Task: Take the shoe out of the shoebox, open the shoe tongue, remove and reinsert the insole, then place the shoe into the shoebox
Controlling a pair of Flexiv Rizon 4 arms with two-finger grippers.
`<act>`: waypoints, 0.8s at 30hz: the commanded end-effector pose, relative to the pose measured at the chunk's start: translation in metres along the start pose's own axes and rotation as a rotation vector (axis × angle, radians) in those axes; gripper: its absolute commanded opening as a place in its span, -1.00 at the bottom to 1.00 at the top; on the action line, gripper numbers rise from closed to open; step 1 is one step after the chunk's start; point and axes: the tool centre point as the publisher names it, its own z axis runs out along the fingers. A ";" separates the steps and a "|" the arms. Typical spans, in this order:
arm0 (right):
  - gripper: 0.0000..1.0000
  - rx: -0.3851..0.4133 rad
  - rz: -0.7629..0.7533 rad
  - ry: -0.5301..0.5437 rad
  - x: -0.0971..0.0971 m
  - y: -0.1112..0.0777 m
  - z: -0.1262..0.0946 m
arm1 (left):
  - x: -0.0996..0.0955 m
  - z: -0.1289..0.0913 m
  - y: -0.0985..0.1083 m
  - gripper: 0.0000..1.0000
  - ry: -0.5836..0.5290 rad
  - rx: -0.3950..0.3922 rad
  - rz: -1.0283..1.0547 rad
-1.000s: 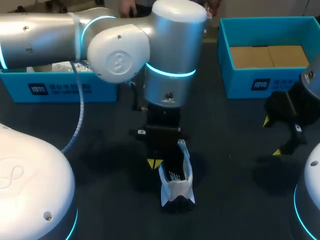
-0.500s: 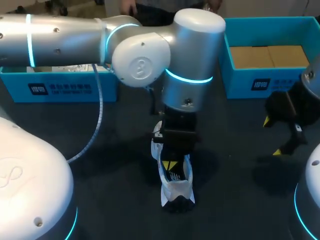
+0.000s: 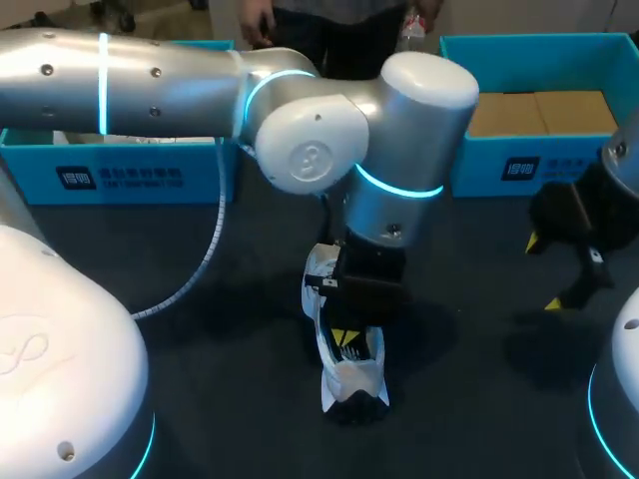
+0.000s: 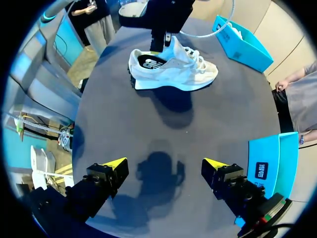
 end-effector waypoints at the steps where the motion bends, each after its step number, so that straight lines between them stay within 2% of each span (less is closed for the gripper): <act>1: 1.00 0.002 0.000 -0.001 0.000 0.000 0.001 | -0.006 0.012 0.006 -1.00 0.015 0.001 0.002; 16: 1.00 0.002 0.000 -0.001 0.000 0.000 0.001 | 0.013 0.015 0.003 -1.00 0.064 -0.036 0.002; 21: 1.00 0.002 0.000 -0.001 0.000 0.000 0.001 | 0.011 0.028 0.006 -1.00 0.095 -0.082 -0.019; 24: 1.00 0.002 0.000 -0.001 0.000 0.000 0.001 | 0.005 0.038 0.007 -1.00 0.090 -0.072 -0.006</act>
